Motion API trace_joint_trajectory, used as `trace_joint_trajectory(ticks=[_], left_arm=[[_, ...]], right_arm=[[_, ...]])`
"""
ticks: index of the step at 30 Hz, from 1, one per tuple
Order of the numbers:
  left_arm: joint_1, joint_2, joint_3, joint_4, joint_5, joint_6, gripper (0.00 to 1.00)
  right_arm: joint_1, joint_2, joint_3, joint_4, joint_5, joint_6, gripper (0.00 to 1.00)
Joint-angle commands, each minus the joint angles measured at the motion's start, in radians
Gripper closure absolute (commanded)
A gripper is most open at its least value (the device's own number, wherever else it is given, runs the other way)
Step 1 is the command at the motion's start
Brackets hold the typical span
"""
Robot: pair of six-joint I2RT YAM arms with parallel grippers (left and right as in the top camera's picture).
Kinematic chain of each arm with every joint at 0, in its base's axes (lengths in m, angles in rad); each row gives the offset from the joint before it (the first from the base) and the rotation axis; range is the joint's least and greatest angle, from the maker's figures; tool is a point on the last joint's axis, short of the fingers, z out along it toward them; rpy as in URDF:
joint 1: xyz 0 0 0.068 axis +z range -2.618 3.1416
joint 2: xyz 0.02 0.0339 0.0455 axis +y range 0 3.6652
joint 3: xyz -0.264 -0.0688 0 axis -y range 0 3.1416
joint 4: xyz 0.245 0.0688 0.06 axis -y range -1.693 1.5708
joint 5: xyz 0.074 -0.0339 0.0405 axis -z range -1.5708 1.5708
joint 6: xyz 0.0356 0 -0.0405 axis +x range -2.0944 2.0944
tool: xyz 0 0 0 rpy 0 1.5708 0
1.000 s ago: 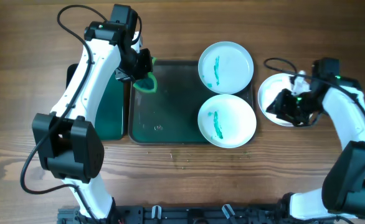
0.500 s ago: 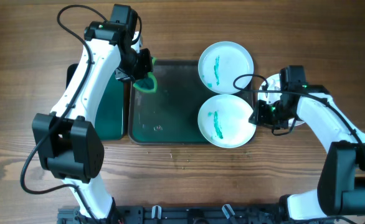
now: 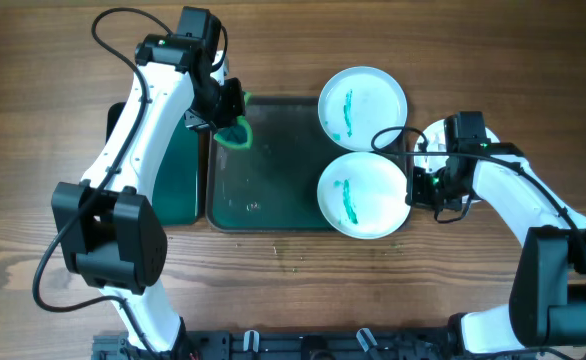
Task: Clean dirty plates on tray and stack at the side
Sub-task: 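Grasp the lower-right plate rim with right gripper, pull it left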
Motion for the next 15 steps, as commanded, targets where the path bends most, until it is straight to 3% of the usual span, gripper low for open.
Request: trace_joint_trajectory(ticks=[1,8,15], left_arm=[[0.000,-0.013,0.000,0.003,-0.006,-0.013,0.96],[0.000,-0.013,0.000,0.004,-0.006,-0.013,0.96],[0.000,-0.013,0.000,0.004,-0.006,-0.013,0.96]], right_arm=[[0.009,-0.025,0.062,-0.054,0.013,0.001,0.96],[0.158,-0.098,0.114,-0.063,-0.004,0.169,0.96],[0.407,-0.051,0.113,0.142,0.165,0.574,0.96]])
